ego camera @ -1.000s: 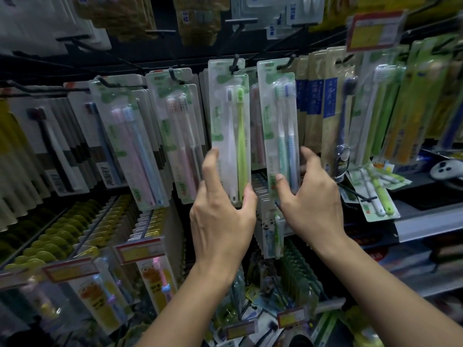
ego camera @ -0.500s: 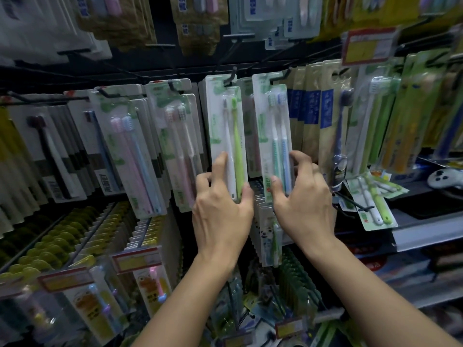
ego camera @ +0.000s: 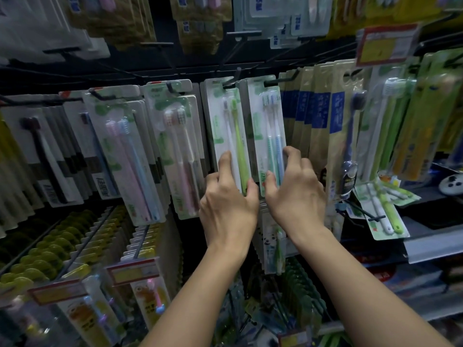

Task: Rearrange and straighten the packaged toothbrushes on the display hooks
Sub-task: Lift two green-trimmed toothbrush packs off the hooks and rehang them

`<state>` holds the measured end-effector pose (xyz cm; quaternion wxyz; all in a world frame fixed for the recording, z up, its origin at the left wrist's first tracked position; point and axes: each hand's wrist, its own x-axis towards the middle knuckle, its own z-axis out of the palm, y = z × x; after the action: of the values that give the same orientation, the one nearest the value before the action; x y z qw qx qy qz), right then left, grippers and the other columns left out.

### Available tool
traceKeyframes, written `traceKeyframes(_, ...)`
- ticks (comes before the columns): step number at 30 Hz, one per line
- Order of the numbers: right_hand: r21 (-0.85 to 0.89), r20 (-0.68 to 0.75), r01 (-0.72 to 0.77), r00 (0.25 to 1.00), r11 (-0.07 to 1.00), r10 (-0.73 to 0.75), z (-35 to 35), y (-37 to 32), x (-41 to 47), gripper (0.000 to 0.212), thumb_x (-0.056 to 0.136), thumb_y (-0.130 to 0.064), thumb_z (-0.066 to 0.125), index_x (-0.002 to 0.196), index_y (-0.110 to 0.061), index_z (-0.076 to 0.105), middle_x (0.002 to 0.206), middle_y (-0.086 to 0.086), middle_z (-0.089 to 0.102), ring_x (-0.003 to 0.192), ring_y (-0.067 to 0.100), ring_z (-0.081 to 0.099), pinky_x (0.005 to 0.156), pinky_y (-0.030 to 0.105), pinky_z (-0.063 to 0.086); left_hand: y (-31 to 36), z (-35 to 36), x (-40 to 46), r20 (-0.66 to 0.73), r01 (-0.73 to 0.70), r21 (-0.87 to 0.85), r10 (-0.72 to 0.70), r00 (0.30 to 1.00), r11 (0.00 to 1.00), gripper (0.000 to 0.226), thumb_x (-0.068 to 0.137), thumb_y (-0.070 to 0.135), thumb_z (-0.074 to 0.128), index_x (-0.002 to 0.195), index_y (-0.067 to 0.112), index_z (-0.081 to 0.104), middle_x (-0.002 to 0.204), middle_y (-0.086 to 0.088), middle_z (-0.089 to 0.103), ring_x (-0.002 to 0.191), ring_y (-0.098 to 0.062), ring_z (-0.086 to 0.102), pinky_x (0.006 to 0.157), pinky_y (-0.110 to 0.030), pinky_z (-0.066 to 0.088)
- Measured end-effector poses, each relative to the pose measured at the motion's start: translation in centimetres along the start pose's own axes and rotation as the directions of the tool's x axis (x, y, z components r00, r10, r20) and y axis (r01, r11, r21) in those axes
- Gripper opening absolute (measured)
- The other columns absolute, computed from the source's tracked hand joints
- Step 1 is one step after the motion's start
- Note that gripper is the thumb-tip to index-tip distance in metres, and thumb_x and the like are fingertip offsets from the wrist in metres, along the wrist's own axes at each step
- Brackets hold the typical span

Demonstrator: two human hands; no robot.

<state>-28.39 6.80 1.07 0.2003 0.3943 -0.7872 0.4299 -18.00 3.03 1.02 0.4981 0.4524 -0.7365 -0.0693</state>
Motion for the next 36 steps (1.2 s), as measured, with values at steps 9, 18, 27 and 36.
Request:
traceKeyframes(9, -0.043, 0.053, 0.001, 0.999, 0.999, 0.001, 1.3, 0.0, 1.0, 0.055, 0.103, -0.041, 0.055, 0.151, -0.024, 0.034, 0.125, 0.013, 0.058, 0.100, 0.041, 0.067, 0.069, 0.041, 0.044, 0.1, 1.4, 0.6, -0.024, 0.031, 0.035, -0.031, 0.999, 0.999, 0.062, 0.098, 0.046, 0.061, 0.154, 0.034, 0.036, 0.105, -0.009, 0.067, 0.089, -0.032, 0.070, 0.069, -0.040, 0.055)
traceKeyframes(18, -0.011, 0.079, -0.017, 0.997, 1.000, 0.018, 2.1, 0.5, 1.1, 0.058, 0.102, -0.036, 0.057, 0.152, -0.020, 0.033, 0.133, 0.015, 0.054, 0.108, 0.042, 0.064, 0.076, 0.042, 0.048, -0.1, 2.0, 0.4, 0.026, 0.068, 0.027, -0.068, 0.997, 0.997, 0.068, 0.099, 0.044, 0.060, 0.160, 0.033, 0.030, 0.144, -0.013, 0.059, 0.115, -0.034, 0.068, 0.088, -0.045, 0.057)
traceKeyframes(27, -0.023, 0.069, -0.011, 0.998, 1.000, 0.012, 1.6, 0.3, 0.3, 0.061, 0.101, -0.036, 0.058, 0.154, -0.016, 0.036, 0.140, 0.014, 0.054, 0.114, 0.041, 0.063, 0.084, 0.046, 0.053, 0.2, 1.1, -0.1, 0.129, 0.145, 0.077, -0.154, 0.980, 0.986, 0.070, 0.101, 0.044, 0.056, 0.163, 0.026, 0.029, 0.165, -0.014, 0.039, 0.129, -0.037, 0.060, 0.093, -0.043, 0.053)
traceKeyframes(36, -0.031, 0.046, 0.002, 0.999, 1.000, -0.001, 1.0, 0.5, -0.9, 0.056, 0.100, -0.035, 0.061, 0.149, -0.015, 0.043, 0.135, 0.014, 0.057, 0.111, 0.039, 0.064, 0.080, 0.043, 0.053, 0.4, -0.3, -1.3, 0.133, 0.088, 0.046, -0.093, 0.987, 0.995, 0.057, 0.099, 0.035, 0.059, 0.153, 0.020, 0.047, 0.130, -0.009, 0.068, 0.114, -0.035, 0.067, 0.087, -0.042, 0.055)
